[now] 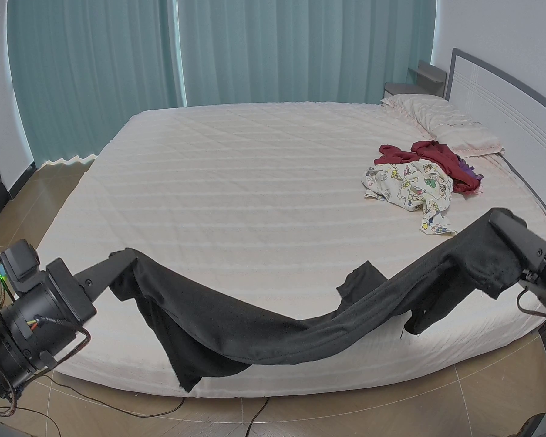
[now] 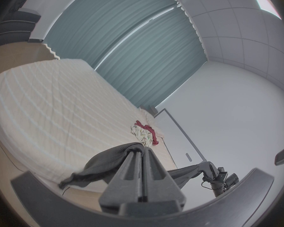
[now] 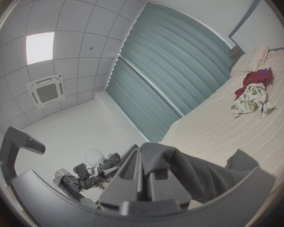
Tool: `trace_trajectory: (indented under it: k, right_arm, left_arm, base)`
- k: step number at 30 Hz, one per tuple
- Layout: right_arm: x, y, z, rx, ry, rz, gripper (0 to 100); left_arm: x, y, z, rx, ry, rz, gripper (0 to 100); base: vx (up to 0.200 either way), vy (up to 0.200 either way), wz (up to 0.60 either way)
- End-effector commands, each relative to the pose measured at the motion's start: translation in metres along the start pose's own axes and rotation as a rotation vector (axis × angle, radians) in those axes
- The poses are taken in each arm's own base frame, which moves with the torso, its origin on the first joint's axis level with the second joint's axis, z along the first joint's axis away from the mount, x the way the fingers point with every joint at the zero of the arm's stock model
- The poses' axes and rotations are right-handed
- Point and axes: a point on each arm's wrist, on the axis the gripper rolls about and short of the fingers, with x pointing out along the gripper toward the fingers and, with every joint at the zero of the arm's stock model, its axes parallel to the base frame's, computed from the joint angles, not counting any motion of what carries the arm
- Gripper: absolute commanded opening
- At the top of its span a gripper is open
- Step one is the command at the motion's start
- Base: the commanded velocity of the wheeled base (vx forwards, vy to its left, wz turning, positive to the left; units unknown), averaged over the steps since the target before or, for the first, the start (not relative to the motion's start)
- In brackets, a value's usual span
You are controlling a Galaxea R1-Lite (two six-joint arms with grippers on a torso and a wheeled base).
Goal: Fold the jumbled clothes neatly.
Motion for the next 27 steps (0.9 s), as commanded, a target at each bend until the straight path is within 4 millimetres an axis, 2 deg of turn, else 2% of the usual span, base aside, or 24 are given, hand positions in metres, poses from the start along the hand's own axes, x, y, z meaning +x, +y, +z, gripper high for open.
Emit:
trace_trajectory:
  k: [1,2,3,4,8,10,11,12,13,14,15,17,18,21,27]
  right_arm:
    - [-0.014,0.06,0.063,-0.036,-0.126,0.111,0]
    - [-0.004,0.06,0.07,-0.018,-0.093,0.068,0]
    - [-0.004,0.06,0.07,-0.018,-0.093,0.068,0]
    - [0.009,0.056,0.076,-0.004,-0.095,0.033,0]
    - [0.062,0.03,0.108,-0.006,-0.175,-0.055,0]
    - [0.084,0.012,0.116,-0.01,-0.182,-0.096,0]
    - [0.089,0.007,0.117,-0.01,-0.183,-0.106,0]
    - [0.106,-0.009,0.12,-0.007,-0.178,-0.137,0]
    - [0.106,-0.009,0.12,-0.007,-0.178,-0.137,0]
    - [0.124,-0.031,0.115,0.01,-0.154,-0.183,0]
    - [0.134,-0.045,0.108,0.022,-0.127,-0.211,0]
    - [0.142,-0.06,0.099,0.037,-0.097,-0.243,0]
    - [0.148,-0.074,0.09,0.053,-0.068,-0.272,0]
    - [0.158,-0.095,0.077,0.07,-0.036,-0.323,0]
    - [0.173,-0.124,0.057,0.072,-0.055,-0.358,0]
  left_arm:
    - [-0.013,-0.021,0.027,0.035,-0.158,-0.058,0]
    - [-0.01,-0.021,0.03,0.041,-0.171,-0.046,0]
    - [-0.01,-0.021,0.03,0.041,-0.171,-0.046,0]
    - [-0.007,-0.02,0.031,0.043,-0.174,-0.032,0]
    - [0.011,-0.022,0.037,0.043,-0.187,0.005,0]
    - [0.016,-0.02,0.038,0.043,-0.194,0.022,0]
    - [0.017,-0.02,0.039,0.043,-0.195,0.024,0]
    - [0.021,-0.02,0.04,0.044,-0.195,0.034,0]
    - [0.021,-0.02,0.04,0.044,-0.195,0.034,0]
    - [0.029,-0.017,0.038,0.047,-0.183,0.059,0]
    - [0.037,-0.013,0.036,0.052,-0.171,0.086,0]
    - [0.047,-0.005,0.036,0.055,-0.164,0.129,0]
    - [0.058,0.005,0.033,0.049,-0.15,0.177,0]
    - [0.073,0.016,0.029,0.032,-0.126,0.227,0]
    - [0.098,0.027,0.03,0.016,-0.12,0.279,0]
  base:
    - [0.0,0.0,0.0]
    - [0.0,0.0,0.0]
    - [0.0,0.0,0.0]
    - [0.0,0.0,0.0]
    - [0.0,0.0,0.0]
    - [0.0,0.0,0.0]
    - [0.0,0.0,0.0]
    - [0.0,0.0,0.0]
    - [0.0,0.0,0.0]
    - [0.0,0.0,0.0]
    - [0.0,0.0,0.0]
    - [0.0,0.0,0.0]
    - [0.0,0.0,0.0]
    - [0.0,0.0,0.0]
    - [0.2,0.0,0.0]
